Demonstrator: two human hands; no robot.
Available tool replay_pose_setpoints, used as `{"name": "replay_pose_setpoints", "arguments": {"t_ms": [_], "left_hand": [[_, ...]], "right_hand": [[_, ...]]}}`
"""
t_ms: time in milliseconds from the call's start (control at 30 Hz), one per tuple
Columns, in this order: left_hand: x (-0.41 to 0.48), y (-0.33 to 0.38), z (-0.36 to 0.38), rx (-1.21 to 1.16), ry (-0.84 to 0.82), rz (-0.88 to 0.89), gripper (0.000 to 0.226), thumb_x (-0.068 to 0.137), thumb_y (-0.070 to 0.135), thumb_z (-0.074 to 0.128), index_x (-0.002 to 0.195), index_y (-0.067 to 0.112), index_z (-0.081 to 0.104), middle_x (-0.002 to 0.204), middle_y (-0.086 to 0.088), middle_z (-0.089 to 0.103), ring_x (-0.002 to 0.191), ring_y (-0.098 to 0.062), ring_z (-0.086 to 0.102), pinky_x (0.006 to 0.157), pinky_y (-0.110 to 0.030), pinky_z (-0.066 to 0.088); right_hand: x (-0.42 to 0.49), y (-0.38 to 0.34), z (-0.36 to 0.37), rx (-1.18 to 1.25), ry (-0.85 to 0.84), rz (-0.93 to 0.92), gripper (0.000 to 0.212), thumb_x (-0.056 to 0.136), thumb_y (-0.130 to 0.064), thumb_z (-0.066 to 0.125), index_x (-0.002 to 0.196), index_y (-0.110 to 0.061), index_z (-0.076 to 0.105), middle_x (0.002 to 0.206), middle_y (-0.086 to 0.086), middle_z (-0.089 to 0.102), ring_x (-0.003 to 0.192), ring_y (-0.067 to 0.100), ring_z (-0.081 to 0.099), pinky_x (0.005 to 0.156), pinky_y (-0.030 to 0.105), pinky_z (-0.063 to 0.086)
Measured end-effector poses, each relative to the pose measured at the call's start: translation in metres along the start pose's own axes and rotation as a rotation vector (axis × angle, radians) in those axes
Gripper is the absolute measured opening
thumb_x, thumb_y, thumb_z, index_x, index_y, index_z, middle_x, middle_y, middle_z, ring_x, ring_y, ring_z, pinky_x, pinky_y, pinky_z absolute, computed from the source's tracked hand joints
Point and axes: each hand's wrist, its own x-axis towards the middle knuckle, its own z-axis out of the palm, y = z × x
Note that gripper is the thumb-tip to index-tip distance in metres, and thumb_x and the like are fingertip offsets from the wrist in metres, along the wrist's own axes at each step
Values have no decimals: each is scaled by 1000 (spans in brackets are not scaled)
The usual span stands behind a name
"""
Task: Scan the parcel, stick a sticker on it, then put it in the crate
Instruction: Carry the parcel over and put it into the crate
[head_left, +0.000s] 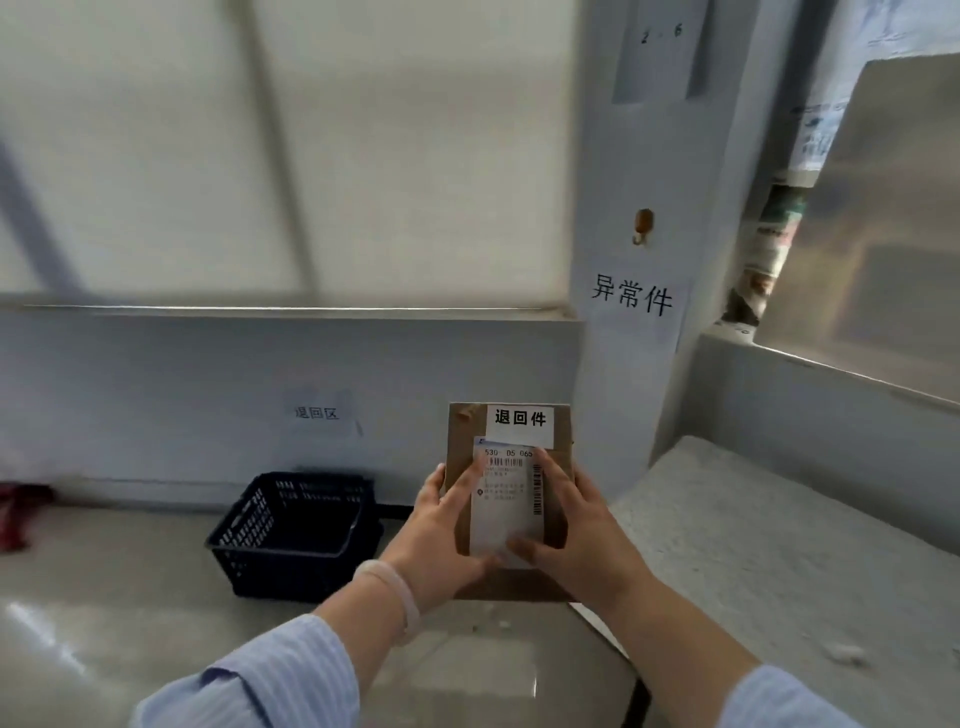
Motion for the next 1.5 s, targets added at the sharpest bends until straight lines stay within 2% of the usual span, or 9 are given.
{"name": "replay_pose_setpoints", "arguments": {"t_ms": [67, 200, 400, 600, 700, 767, 967, 1167, 1500], "left_hand": [[-13, -38, -40, 19, 37, -34, 102, 75, 34, 78, 141, 61, 4, 155, 4, 4, 138, -20, 26, 113, -34, 34], [-34, -105, -108, -7, 119, -69, 100, 73, 34, 79, 133, 64, 6, 153, 4, 9, 133, -13, 27, 106, -20, 31], [-43, -193, -176, -61, 235, -155, 100, 74, 27, 80, 134, 63, 8, 150, 3, 15, 125, -9, 28, 99, -16, 33], [-2, -270, -226, -56, 296, -225, 97, 74, 33, 78, 134, 64, 8, 151, 2, 17, 124, -9, 29, 105, -19, 31], [28, -307, -259, -45, 324, -268, 97, 72, 43, 77, 124, 77, 3, 150, 2, 18, 133, -20, 32, 112, -39, 36], [47, -330, -282, -22, 327, -312, 98, 70, 46, 77, 123, 79, 1, 150, 2, 17, 135, -24, 31, 110, -44, 37], [94, -397, -343, -33, 344, -377, 97, 73, 41, 78, 131, 69, 5, 150, 0, 17, 133, -20, 32, 111, -33, 35], [135, -482, -383, -84, 269, -408, 98, 71, 44, 78, 140, 61, 11, 151, 2, 17, 135, -19, 31, 113, -38, 34], [213, -633, -467, -106, -87, -386, 101, 75, 35, 77, 145, 55, 7, 155, 2, 9, 141, -19, 24, 111, -30, 28]], "right_hand": [[19, -34, 44, 5, -24, -34, 102, 71, -45, 78, 140, -64, 5, 159, -18, 4, 145, 18, 22, 110, 49, 40], [51, -96, 117, 35, -99, -83, 102, 72, -40, 78, 143, -59, 7, 159, -18, 5, 144, 15, 23, 112, 45, 37], [111, -158, 204, -24, -216, -140, 101, 72, -46, 77, 142, -59, 6, 159, -14, 8, 142, 17, 27, 109, 44, 41], [192, -187, 271, -39, -279, -147, 100, 73, -46, 75, 145, -56, 6, 160, -11, 6, 144, 19, 25, 109, 44, 41], [244, -206, 301, -62, -312, -166, 100, 75, -47, 74, 146, -54, 4, 161, -10, 4, 144, 19, 23, 108, 42, 39], [280, -219, 319, -71, -340, -171, 100, 75, -49, 74, 146, -53, 3, 161, -11, 4, 144, 19, 24, 108, 42, 40], [373, -247, 385, -57, -400, -184, 102, 70, -54, 74, 143, -59, 3, 160, -11, 6, 144, 21, 22, 108, 47, 41], [443, -256, 458, -64, -406, -123, 102, 68, -55, 74, 140, -62, 3, 160, -10, 8, 144, 20, 24, 107, 49, 42], [528, -279, 583, 1, -336, 131, 105, 70, -42, 78, 139, -64, 1, 160, -7, 11, 147, 18, 16, 113, 49, 34]]}}
